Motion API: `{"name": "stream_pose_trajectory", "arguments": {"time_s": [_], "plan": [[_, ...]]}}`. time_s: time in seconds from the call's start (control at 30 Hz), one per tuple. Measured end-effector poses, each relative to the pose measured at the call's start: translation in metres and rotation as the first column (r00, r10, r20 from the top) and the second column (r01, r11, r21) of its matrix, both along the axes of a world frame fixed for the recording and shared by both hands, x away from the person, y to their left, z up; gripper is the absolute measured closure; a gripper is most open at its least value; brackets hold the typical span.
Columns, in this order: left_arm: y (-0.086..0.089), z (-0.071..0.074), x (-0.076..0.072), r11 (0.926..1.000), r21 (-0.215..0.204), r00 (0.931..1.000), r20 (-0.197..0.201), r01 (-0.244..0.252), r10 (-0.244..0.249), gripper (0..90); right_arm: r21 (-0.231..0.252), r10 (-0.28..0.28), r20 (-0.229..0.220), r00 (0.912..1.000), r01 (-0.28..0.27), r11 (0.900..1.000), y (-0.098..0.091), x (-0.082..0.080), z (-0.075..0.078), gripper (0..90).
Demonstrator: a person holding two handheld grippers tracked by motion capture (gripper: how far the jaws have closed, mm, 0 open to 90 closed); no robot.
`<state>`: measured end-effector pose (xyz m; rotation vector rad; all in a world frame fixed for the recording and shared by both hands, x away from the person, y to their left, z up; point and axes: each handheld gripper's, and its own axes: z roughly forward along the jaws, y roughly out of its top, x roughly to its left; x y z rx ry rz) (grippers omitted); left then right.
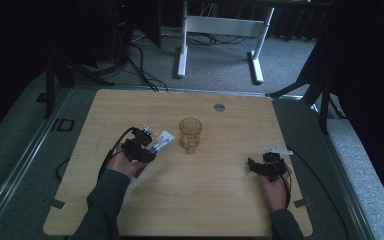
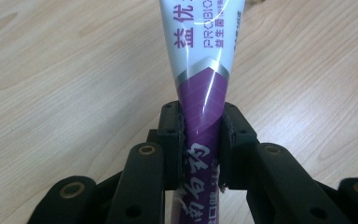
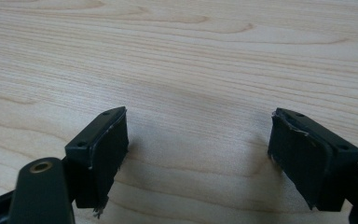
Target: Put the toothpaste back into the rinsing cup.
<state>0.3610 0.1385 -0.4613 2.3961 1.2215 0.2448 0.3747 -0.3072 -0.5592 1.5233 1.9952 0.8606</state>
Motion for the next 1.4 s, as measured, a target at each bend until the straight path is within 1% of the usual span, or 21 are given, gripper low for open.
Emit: {"name": "stream_pose_trajectory", "arguments": {"time_s": [0.1, 0.17, 0.23, 0.3, 0.4, 0.43, 0.53, 0.83, 0.9, 0.97, 1.07, 1.2, 1.3, 1.37, 1.4], "plan": [[0.0008, 0.0016, 0.001, 0.9994, -0.03, 0.9998, 0.015, -0.015, 0.015, 73.5, 0.0, 0.0, 0.0, 1.0, 0.0, 1.0, 0.0, 0.0, 0.0, 19.6], [0.0001, 0.0029, 0.0015, 0.9989, -0.042, 0.9995, 0.024, -0.021, 0.022, 73.5, 0.0, 0.0, 0.0, 1.0, 0.0, 1.0, 0.0, 0.0, 0.0, 19.6], [-0.0008, 0.0036, 0.0019, 0.9987, -0.048, 0.9994, 0.029, -0.018, 0.02, 73.5, 0.0, 0.0, 0.0, 1.0, 0.0, 1.0, 0.0, 0.0, 0.0, 19.6], [-0.0023, 0.0039, 0.0014, 0.9988, -0.043, 0.9986, 0.046, -0.022, 0.024, 73.5, 0.001, 0.0, 0.0, 1.0, 0.0, 1.0, 0.0, 0.0, 0.0, 19.6], [-0.0034, 0.0043, 0.0013, 0.9984, -0.044, 0.9974, 0.062, -0.035, 0.038, 73.6, 0.0, 0.0, 0.0, 1.0, 0.0, 1.0, 0.0, 0.0, 0.0, 19.6], [-0.0035, 0.0046, 0.0012, 0.9981, -0.046, 0.9964, 0.073, -0.041, 0.045, 73.6, 0.0, 0.0, 0.0, 1.0, 0.0, 1.0, 0.0, 0.0, 0.0, 19.6], [-0.0026, 0.006, 0.0012, 0.9967, -0.057, 0.9944, 0.086, -0.057, 0.062, 73.6, 0.0, 0.0, 0.0, 1.0, 0.0, 1.0, 0.0, 0.0, 0.0, 19.6], [0.0002, 0.0061, 0.0017, 0.9932, -0.086, 0.9917, 0.095, -0.079, 0.087, 73.6, 0.0, 0.0, 0.0, 1.0, 0.0, 1.0, 0.0, 0.0, 0.0, 19.6], [0.0011, 0.0057, 0.001, 0.9908, -0.099, 0.9883, 0.112, -0.092, 0.103, 73.6, 0.0, 0.0, 0.0, 1.0, 0.0, 1.0, 0.0, 0.0, 0.0, 19.6], [0.0023, 0.0051, 0.0005, 0.9881, -0.119, 0.9851, 0.13, -0.097, 0.113, 73.6, 0.0, 0.0, 0.0, 1.0, 0.0, 1.0, 0.0, 0.0, 0.0, 19.6], [0.0029, 0.0051, -0.0005, 0.9858, -0.136, 0.9809, 0.154, -0.098, 0.119, 73.6, 0.0, 0.0, 0.0, 1.0, 0.0, 1.0, 0.0, 0.0, 0.0, 19.6], [0.0012, 0.0043, -0.0003, 0.9852, -0.142, 0.9801, 0.16, -0.095, 0.117, 73.6, 0.0, 0.0, 0.0, 1.0, 0.0, 1.0, 0.0, 0.0, 0.0, 19.6], [-0.0003, 0.0038, -0.0006, 0.9845, -0.147, 0.9782, 0.168, -0.097, 0.121, 73.6, 0.0, 0.0, 0.0, 1.0, 0.0, 1.0, 0.0, 0.0, 0.0, 19.6], [-0.0013, 0.0037, -0.0012, 0.9831, -0.153, 0.9749, 0.182, -0.101, 0.128, 73.6, 0.0, 0.0, 0.0, 1.0, 0.0, 1.0, 0.0, 0.0, 0.0, 19.6], [-0.0017, 0.0037, -0.0012, 0.9824, -0.157, 0.9744, 0.183, -0.102, 0.13, 73.6, 0.0, 0.001, 0.0, 1.0, -0.001, 1.0, -0.0001, 0.0, 0.0, 19.6]]}}
